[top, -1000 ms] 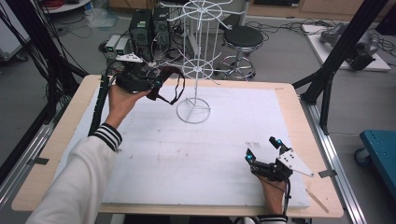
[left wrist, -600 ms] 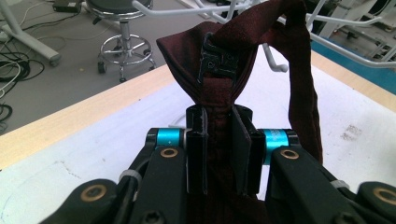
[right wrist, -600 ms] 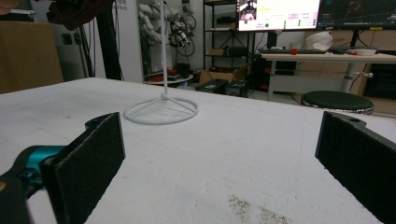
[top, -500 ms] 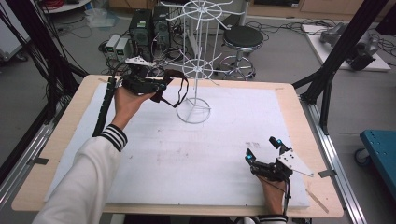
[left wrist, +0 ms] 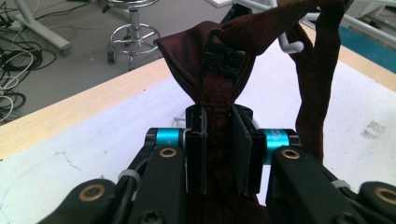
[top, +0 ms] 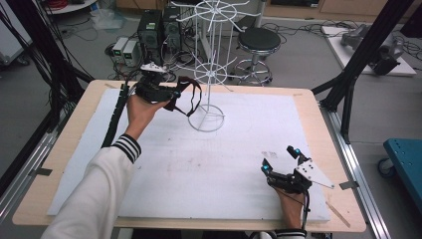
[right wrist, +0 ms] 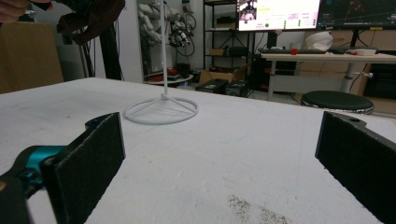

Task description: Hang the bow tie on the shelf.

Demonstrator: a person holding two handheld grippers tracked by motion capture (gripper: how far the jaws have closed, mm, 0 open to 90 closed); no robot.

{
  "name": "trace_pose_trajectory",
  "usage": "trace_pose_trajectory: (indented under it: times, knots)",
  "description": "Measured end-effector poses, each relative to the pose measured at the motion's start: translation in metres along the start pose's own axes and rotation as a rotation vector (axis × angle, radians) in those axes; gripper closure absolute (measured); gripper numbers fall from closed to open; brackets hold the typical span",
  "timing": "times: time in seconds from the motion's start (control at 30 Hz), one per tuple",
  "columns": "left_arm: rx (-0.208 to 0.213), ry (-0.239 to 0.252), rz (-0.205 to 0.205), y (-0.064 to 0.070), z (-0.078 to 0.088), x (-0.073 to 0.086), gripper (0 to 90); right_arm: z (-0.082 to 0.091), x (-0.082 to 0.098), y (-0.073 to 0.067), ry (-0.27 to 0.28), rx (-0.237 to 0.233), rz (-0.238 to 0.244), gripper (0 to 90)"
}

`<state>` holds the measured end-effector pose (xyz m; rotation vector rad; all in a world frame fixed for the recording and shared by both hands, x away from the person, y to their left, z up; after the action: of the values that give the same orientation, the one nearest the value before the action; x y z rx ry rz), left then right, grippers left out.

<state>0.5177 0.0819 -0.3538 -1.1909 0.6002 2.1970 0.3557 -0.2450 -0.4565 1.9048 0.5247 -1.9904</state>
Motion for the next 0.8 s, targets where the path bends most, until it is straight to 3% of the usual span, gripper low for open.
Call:
trace_pose_trajectory:
  times: [0.07,0.1,0.13,0.2,0.23,0.27,0.3,0.33,0.37,0.4,0.5,0.57,0.8]
  knots:
    - [-0.005,0.004,-0.016,0.0,0.001,-0.001,69.7,0.0,0.0,0.0,-0.002,0.001,0.007,0.7]
    - [-0.004,0.005,-0.037,0.0,0.001,-0.001,62.0,0.0,0.0,0.0,-0.001,0.0,0.007,0.7]
    - [-0.012,0.009,-0.052,-0.001,0.001,-0.001,53.1,0.0,0.0,0.0,-0.001,0.0,0.008,0.7]
    - [-0.08,0.018,-0.142,-0.006,0.002,-0.001,25.8,0.0,0.0,0.0,0.0,0.001,0.007,0.7]
    - [-0.078,0.025,-0.17,-0.006,0.003,-0.002,14.0,0.0,0.0,0.0,-0.002,0.002,0.006,0.7]
    - [-0.057,0.036,-0.179,-0.005,0.004,-0.002,10.6,0.0,0.0,0.0,0.0,0.001,0.006,0.7]
    - [-0.005,0.075,-0.165,-0.002,0.006,-0.003,10.4,0.0,0.0,0.0,-0.001,0.001,0.007,0.7]
    - [0.016,0.122,-0.161,0.0,0.009,-0.006,9.6,0.0,0.0,0.0,-0.001,0.001,0.007,0.7]
    - [0.011,0.148,-0.171,-0.001,0.011,-0.006,6.1,0.0,0.0,0.0,-0.002,0.002,0.007,0.7]
    - [0.009,0.148,-0.175,-0.002,0.012,-0.005,1.5,0.0,0.0,0.0,0.0,0.001,0.006,0.7]
    - [0.011,0.161,-0.171,-0.004,0.017,0.0,1.7,0.0,0.0,0.0,0.0,0.002,0.007,0.7]
    - [0.056,0.178,-0.176,-0.001,0.023,0.004,1.7,0.0,0.0,0.0,-0.003,0.001,0.003,0.7]
    - [0.079,0.226,-0.204,0.002,0.052,0.017,1.7,0.0,0.0,0.0,0.002,0.003,0.005,0.7]
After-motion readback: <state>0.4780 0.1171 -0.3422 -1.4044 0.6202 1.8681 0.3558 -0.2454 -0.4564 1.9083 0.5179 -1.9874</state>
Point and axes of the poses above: each handheld gripper's, and its own axes: z roughly backward along the jaws, x roughly out of its underside, y roughly to its right, the point moved 10 cm from there along -z, roughly forward along the jaws, and after that the axes turned 1 degree about -x, right-handed, at the moved point
